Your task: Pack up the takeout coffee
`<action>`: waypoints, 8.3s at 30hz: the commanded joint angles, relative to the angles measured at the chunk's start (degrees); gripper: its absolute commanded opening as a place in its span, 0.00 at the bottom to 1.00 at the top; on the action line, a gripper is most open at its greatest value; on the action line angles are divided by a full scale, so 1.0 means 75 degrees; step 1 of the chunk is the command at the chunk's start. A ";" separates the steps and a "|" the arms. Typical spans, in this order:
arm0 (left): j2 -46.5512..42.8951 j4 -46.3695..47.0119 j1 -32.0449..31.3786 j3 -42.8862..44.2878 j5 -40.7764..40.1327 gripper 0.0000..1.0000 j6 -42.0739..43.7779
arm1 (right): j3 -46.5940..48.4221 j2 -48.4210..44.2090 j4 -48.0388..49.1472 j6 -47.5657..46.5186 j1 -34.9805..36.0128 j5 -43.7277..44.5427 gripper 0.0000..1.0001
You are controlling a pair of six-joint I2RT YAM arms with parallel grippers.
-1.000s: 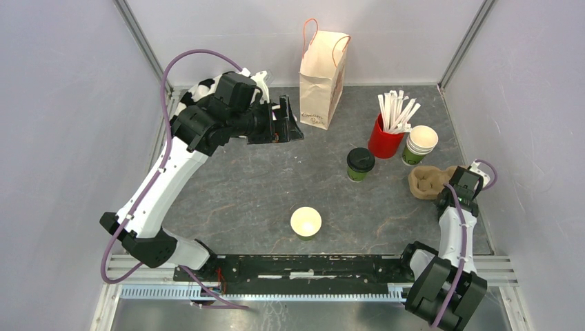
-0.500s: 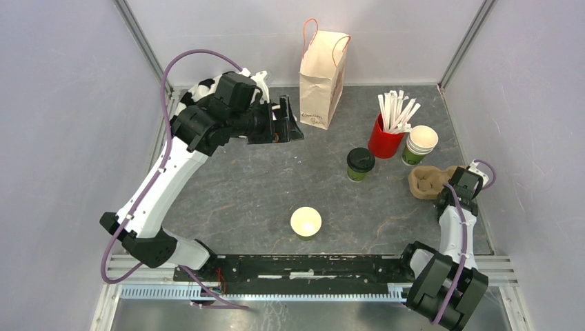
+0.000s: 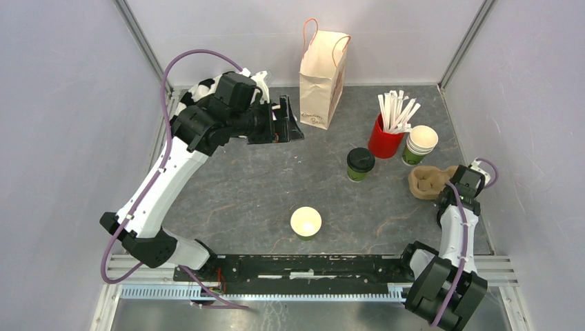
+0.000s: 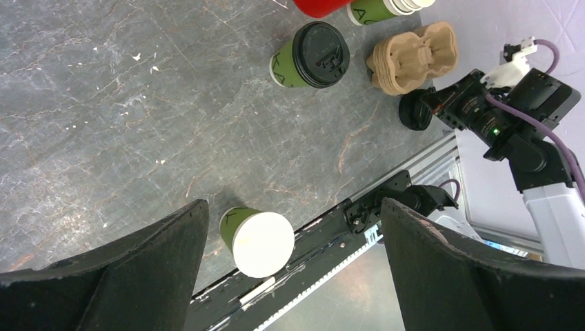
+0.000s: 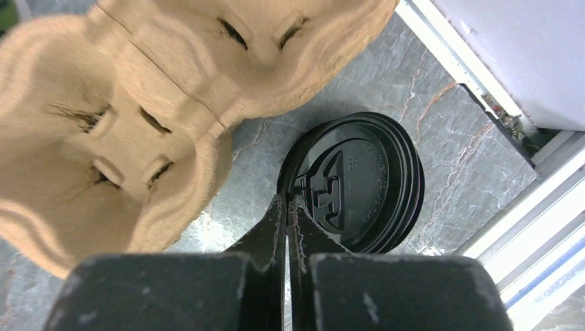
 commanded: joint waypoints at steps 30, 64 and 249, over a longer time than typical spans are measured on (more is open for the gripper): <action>-0.0741 0.1253 0.0016 -0.0431 0.0350 1.00 -0.0708 | 0.4299 0.1077 0.5600 0.5437 0.4943 -0.8482 0.00; -0.1999 0.5889 0.0224 -0.3303 0.1368 1.00 -0.3700 | 0.3675 0.2030 0.8899 0.8398 0.7143 -0.7379 0.00; 0.1822 -0.0571 -0.4559 -0.2512 -0.3421 0.96 -0.0848 | 0.4992 0.0222 -0.0625 0.1122 0.4863 -0.5424 0.68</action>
